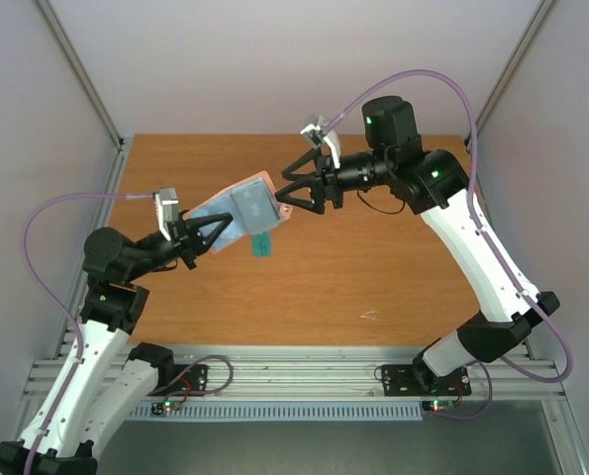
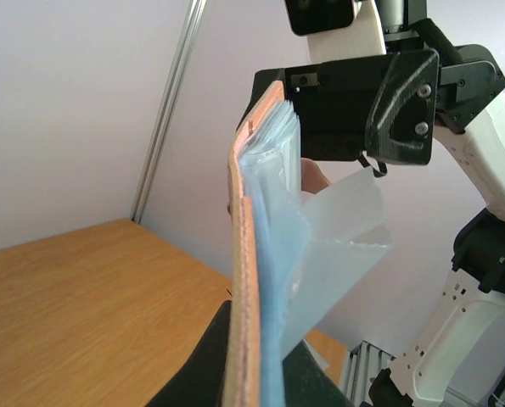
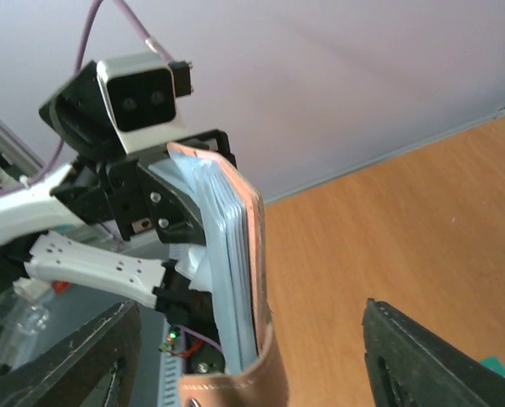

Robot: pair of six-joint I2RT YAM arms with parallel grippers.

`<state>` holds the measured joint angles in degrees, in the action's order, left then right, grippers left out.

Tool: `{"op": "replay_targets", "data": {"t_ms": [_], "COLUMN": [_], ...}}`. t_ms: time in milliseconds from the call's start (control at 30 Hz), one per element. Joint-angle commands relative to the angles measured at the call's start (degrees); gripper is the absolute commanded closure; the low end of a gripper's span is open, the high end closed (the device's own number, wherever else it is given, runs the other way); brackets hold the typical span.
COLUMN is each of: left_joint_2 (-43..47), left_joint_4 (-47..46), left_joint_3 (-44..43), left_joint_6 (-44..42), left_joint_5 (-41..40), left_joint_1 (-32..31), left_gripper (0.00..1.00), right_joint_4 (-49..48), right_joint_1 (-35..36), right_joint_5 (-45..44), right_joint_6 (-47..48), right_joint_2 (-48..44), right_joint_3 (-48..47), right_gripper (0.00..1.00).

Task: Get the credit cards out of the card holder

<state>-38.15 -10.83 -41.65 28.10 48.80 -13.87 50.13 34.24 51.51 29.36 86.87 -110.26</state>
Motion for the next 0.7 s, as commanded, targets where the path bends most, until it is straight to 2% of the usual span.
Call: {"op": "replay_targets", "data": {"t_ms": [0,167,400,667], "left_joint_2": [0.81,0.62,0.41,-0.73], "left_joint_4": [-5.13,-5.27,-5.64,-6.19], "left_joint_3": [-1.24,-1.33,-1.35,-1.68], "left_joint_6": [-1.05,-1.12,-1.03,-1.05], "left_joint_5": [0.54,0.78,0.83,0.75], "left_joint_1": [0.24,0.21,0.18,0.21], "left_gripper": [1.0,1.0,1.0,1.0], "right_joint_4": [1.59,0.2,3.27,5.73], "right_joint_1": [0.29,0.58,0.74,1.59], "right_joint_5": [0.37,0.7,-1.18,-0.34], "right_joint_6": [-1.66,-2.13,0.15,0.58], "right_joint_2": [2.33,2.79,4.04,5.79], "right_joint_3": [-2.94,-1.76,-2.39,-4.25], "right_gripper": [0.3,0.27,0.46,0.43]}}
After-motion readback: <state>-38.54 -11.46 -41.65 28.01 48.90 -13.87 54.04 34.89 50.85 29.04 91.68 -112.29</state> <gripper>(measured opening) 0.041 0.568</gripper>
